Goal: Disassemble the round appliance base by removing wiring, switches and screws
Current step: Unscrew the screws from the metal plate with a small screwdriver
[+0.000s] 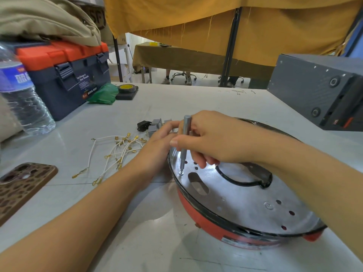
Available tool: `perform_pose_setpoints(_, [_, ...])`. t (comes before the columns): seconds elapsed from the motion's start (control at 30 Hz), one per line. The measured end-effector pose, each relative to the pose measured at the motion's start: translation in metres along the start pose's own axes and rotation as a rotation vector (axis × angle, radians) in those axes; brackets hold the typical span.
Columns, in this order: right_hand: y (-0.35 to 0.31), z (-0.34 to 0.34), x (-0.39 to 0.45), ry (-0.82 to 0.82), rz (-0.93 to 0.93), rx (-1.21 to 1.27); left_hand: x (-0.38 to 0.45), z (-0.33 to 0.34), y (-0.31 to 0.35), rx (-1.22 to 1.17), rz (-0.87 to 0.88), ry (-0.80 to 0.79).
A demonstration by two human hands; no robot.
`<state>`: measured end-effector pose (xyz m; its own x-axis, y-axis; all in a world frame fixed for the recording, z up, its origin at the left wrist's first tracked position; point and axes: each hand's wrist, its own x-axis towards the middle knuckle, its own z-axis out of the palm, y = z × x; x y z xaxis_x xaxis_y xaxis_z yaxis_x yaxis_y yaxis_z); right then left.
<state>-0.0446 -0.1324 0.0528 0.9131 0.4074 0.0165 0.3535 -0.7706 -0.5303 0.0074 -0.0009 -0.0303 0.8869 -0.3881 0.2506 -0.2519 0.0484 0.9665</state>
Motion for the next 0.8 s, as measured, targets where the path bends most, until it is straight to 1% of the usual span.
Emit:
perform_pose_setpoints(0.1, [0.002, 0.008, -0.003, 0.05, 0.018, 0.204, 0.0, 0.001, 0.001, -0.04, 0.004, 0.012])
perform_pose_setpoints(0.17, [0.003, 0.011, -0.004, 0.082, 0.029, 0.321, 0.0, 0.001, 0.001, -0.008, 0.014, 0.006])
perform_pose_setpoints(0.23, [0.003, 0.015, -0.004, 0.126, 0.028, 0.375, 0.0, 0.001, 0.0, -0.032, 0.007, -0.004])
perform_pose_setpoints(0.33, [0.002, 0.019, -0.004, 0.19, 0.004, 0.28, 0.0, 0.003, -0.002, -0.031, 0.003, 0.017])
perform_pose_setpoints(0.43, [0.001, 0.018, -0.003, 0.172, 0.027, 0.167, 0.0, 0.001, -0.003, -0.015, -0.02, 0.037])
perform_pose_setpoints(0.6, [-0.001, 0.011, -0.002, 0.065, 0.051, 0.123, 0.0, 0.0, -0.001, -0.012, 0.006, 0.017])
perform_pose_setpoints(0.8, [-0.001, 0.001, -0.001, -0.051, 0.009, 0.048, -0.001, 0.001, -0.001, -0.054, -0.013, 0.026])
